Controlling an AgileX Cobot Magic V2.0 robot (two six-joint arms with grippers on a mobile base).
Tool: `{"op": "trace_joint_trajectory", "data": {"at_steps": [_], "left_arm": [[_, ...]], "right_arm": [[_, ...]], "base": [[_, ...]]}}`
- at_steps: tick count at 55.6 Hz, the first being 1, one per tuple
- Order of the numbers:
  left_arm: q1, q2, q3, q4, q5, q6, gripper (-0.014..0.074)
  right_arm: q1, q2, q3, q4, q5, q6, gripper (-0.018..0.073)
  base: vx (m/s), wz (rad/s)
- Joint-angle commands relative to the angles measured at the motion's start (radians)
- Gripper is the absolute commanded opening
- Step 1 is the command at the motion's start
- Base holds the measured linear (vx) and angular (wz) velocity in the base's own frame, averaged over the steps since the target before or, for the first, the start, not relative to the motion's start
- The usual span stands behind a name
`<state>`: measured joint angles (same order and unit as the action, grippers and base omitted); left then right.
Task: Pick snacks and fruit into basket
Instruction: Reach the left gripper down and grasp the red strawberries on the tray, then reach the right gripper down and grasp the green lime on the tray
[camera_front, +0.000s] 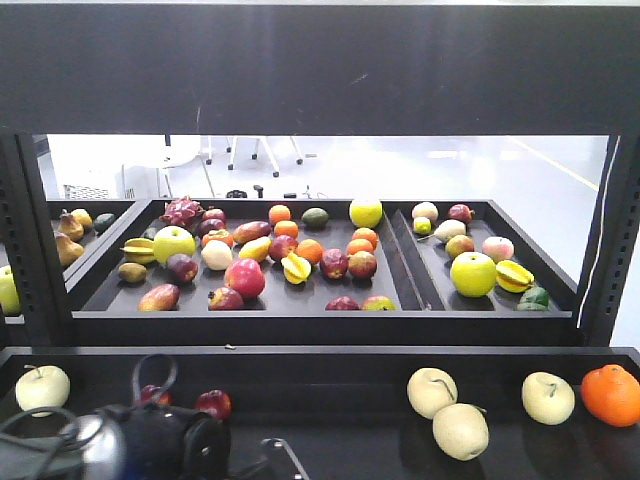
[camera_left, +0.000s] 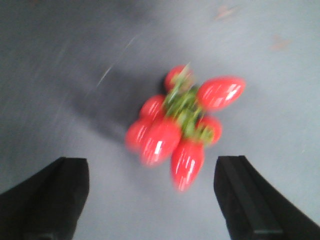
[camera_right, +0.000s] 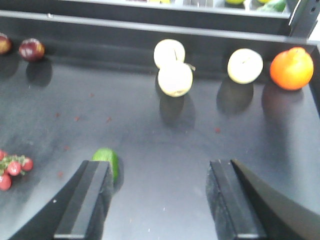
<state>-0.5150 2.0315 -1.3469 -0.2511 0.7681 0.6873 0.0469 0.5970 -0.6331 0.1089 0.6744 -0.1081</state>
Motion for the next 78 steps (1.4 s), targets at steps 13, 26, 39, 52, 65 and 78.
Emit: {"op": "trace_joint_trajectory", "data": {"at_steps": [13,26,39,52,65,78], "left_arm": [[-0.025,0.081,-0.138,-0.084,0.050,0.150,0.0594],[-0.029,0.163,-0.137,-0.084,0.030,0.146,0.0593],[-0.029,0.183,-0.137,-0.082,0.001,0.117,0.0490],[-0.028,0.180,-0.137,-0.082,0.051,0.120,0.0102],[-0.006,0.129,-0.137,-0.084,0.059,0.047,-0.0010],[0.091,-0.031,-0.136,-0.131,0.033,-0.085,-0.0008]], "right_arm": [[-0.001,0.008,-0.029,0.004,-0.068,-0.014,0.0459],[-0.001,0.008,-0.029,0.004,-0.068,-0.014,0.0459],[-0.001,0.008,-0.029,0.004,-0.068,-0.014,0.0459],[-0.001,0.008,-0.029,0.004,-0.068,-0.014,0.0459],[-0.001,0.008,-0.029,-0.001,-0.071,-0.014,0.0459],[-0.001,0.020,-0.029,-0.004,-0.021,-0.012,0.0459]], "base": [[0.00,0.00],[0.00,0.00],[0.00,0.00],[0.00,0.00],[0.00,0.00],[0.00,0.00]]}}
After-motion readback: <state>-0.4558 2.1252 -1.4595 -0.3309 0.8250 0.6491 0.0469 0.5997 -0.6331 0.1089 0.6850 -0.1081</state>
